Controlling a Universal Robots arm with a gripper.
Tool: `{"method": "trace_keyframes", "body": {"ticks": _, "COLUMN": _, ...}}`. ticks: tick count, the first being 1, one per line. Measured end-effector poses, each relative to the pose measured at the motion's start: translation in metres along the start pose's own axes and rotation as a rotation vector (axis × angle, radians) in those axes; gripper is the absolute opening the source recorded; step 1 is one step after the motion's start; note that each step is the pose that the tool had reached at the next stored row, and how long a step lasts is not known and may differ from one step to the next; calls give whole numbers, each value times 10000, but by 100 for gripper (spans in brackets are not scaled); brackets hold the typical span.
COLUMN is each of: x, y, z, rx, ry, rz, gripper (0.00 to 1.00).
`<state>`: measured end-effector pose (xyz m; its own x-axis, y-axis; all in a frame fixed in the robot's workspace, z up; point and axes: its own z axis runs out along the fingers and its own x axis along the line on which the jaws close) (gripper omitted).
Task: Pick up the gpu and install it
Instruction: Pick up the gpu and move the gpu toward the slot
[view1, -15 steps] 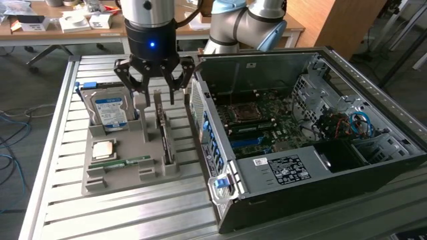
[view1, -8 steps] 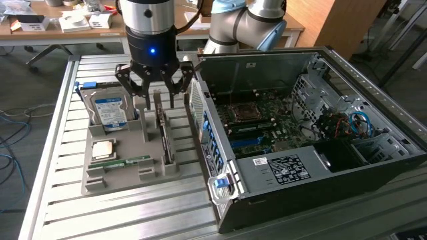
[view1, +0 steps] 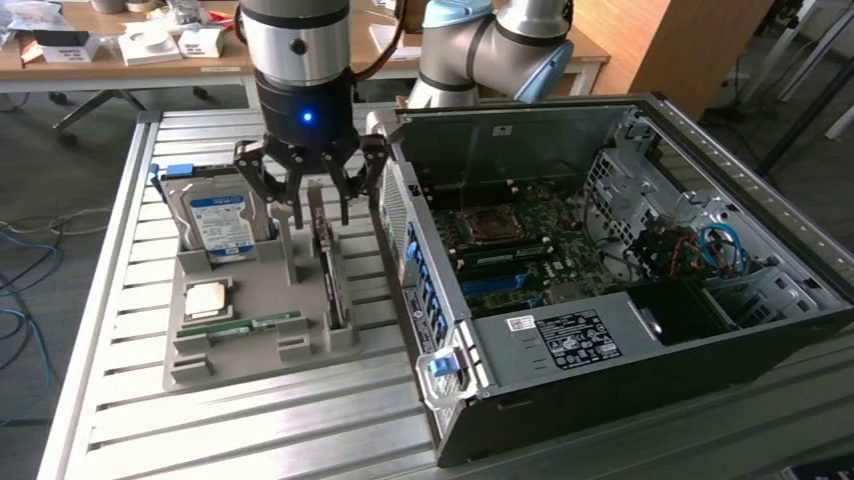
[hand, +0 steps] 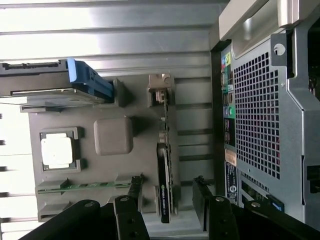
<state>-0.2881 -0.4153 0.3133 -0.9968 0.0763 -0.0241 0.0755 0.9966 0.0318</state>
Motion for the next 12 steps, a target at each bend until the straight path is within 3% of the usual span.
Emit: {"method": "trace_keyframes", "body": {"ticks": 12, "x": 5, "y": -7, "z": 217, "rx": 0, "ry": -1, "rz": 0, "gripper": 53}}
